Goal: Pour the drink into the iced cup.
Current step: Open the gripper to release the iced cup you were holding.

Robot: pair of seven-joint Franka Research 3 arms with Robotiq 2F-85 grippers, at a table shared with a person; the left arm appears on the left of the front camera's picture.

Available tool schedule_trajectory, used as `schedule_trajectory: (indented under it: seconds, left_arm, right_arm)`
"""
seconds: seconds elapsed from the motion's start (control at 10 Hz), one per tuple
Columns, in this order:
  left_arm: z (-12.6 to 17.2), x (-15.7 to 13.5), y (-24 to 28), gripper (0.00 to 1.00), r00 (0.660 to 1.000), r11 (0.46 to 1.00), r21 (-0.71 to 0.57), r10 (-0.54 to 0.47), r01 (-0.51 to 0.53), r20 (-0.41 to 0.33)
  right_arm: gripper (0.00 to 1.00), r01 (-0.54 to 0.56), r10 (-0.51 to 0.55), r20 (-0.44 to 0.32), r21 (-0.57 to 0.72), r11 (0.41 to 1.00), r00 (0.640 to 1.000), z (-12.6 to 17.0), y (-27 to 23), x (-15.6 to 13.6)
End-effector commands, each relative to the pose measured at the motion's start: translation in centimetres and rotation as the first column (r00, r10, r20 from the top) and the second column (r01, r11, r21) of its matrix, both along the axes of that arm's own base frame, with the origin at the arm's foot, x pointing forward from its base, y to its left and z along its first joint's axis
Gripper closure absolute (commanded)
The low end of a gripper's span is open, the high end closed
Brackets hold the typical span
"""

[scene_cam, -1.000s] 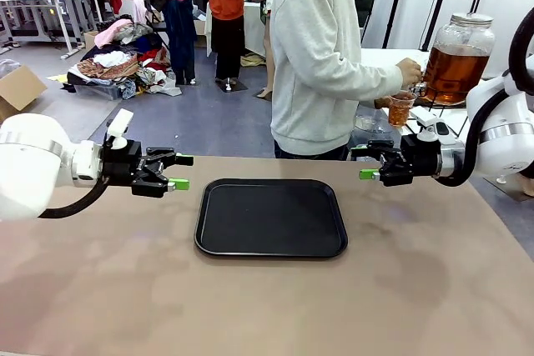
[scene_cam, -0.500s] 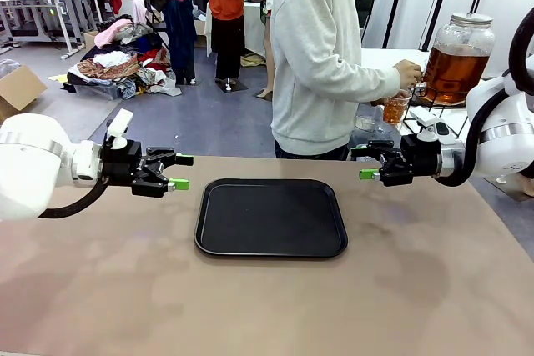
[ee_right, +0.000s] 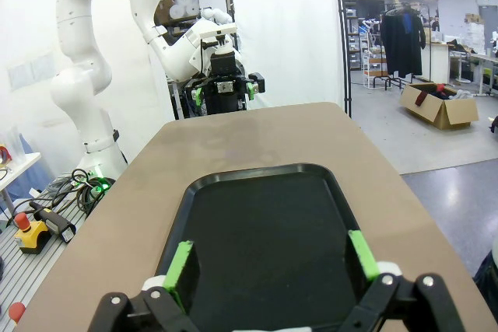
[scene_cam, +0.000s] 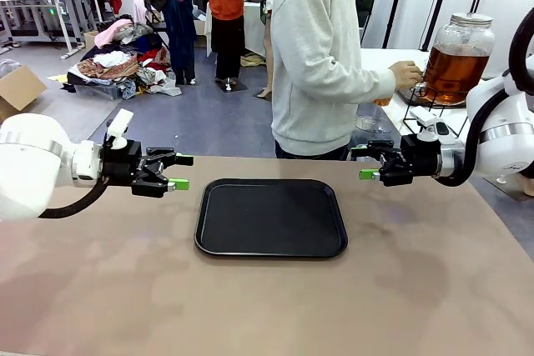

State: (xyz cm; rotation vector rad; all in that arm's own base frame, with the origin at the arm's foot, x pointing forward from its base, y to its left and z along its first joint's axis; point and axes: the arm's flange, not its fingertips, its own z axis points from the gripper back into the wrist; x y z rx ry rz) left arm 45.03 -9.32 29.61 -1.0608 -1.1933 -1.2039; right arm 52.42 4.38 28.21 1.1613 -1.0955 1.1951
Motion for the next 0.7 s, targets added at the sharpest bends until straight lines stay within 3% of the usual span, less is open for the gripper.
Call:
schedule_trajectory:
  seconds: [0.0,0.6]
  left_arm:
    - [0.12,-0.05,0.03,0.0,1.0,1.0,-0.002,-0.001,0.001,0.006]
    - [0.12,-0.05,0.03,0.0,1.0,1.0,-0.002,-0.001,0.001,0.006]
  right_arm:
    - [0.0,0.003,-0.003,0.0,-0.004,1.0,1.0,0.29,-0.03,0.22]
    - [0.0,0.003,-0.003,0.0,-0.004,1.0,1.0,0.29,-0.03,0.22]
